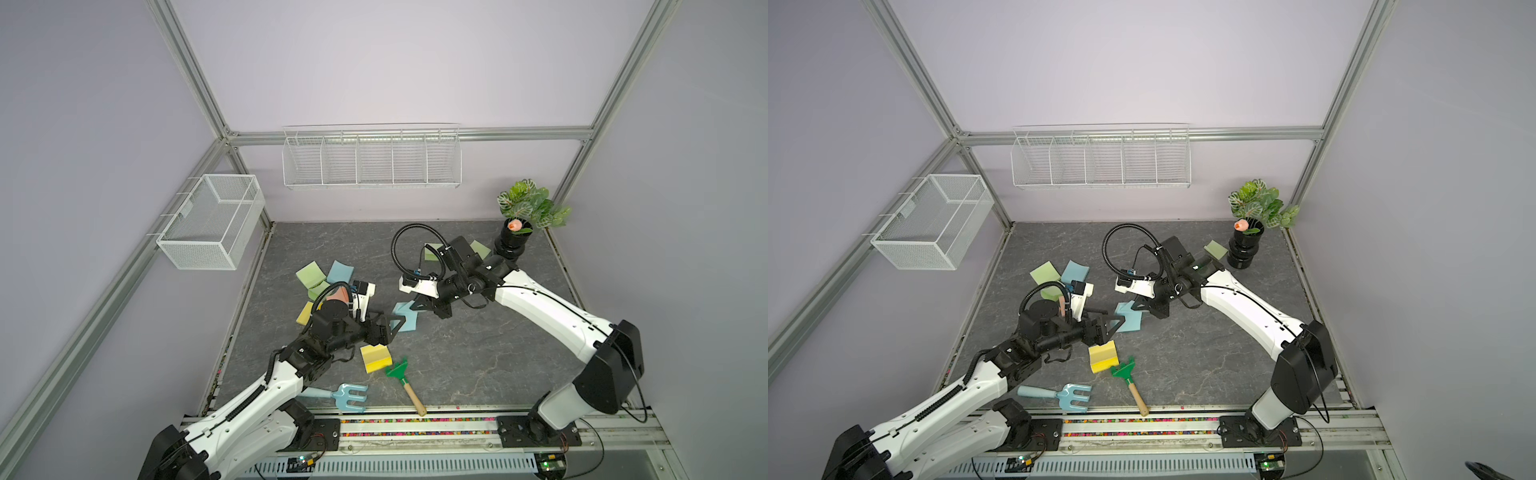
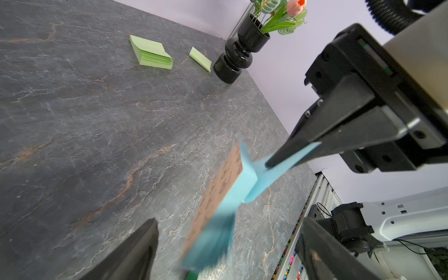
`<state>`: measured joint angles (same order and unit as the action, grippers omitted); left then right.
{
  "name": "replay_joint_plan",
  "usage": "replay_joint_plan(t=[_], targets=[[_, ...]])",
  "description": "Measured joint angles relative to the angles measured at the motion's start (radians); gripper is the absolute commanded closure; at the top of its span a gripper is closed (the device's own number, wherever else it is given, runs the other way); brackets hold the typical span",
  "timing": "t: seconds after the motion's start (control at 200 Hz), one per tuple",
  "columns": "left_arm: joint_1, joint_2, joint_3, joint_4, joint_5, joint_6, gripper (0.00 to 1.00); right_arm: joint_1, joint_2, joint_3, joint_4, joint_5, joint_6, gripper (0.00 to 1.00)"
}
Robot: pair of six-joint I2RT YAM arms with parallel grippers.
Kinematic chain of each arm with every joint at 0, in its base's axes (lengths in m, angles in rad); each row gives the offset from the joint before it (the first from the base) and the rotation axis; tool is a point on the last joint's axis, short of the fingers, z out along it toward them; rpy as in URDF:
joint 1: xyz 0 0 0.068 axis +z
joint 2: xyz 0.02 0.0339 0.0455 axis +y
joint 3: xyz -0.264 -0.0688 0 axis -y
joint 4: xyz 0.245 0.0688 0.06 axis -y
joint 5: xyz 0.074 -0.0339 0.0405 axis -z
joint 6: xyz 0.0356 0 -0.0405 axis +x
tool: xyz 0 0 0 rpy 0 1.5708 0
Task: Tear off pages from different memo pads
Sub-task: Tear off the paper from the memo pad.
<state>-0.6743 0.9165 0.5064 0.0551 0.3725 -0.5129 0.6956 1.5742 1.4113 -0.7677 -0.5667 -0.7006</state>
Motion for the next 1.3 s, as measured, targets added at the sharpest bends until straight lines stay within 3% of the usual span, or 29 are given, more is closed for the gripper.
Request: replay_joint_plan(t=[0.21, 0.305, 0.39, 0.44, 0.845, 1.005, 1.299], targets=[[0.000, 0.026, 0.000, 0.023, 0.044, -0.026, 0.16, 0.001, -0.026, 0.000, -0.046, -0.069, -0.019, 0.93], [0.000, 0.025, 0.000, 0.047, 0.059, -0.040, 0.33, 0.001, -0.030, 0.000, -0.053, -0.079, -0.024, 0.93], [0.000, 0.026, 0.000, 0.064, 0.074, -0.066, 0.55, 0.001, -0.030, 0.000, -0.055, -0.079, -0.026, 0.94], [0.000, 0.026, 0.000, 0.073, 0.081, -0.059, 0.61, 0.001, -0.030, 0.000, -0.055, -0.078, -0.026, 0.94], [0.000, 0.028, 0.000, 0.081, 0.093, -0.077, 0.65, 0.000, -0.069, -0.027, -0.030, -0.062, -0.024, 0.93], [0.000, 0.028, 0.000, 0.092, 0.101, -0.081, 0.84, 0.000, -0.080, -0.043, -0.011, -0.058, -0.021, 0.93], [-0.002, 0.011, -0.001, 0.081, 0.088, -0.083, 0.88, -0.002, -0.094, -0.051, 0.031, -0.022, -0.002, 0.93]])
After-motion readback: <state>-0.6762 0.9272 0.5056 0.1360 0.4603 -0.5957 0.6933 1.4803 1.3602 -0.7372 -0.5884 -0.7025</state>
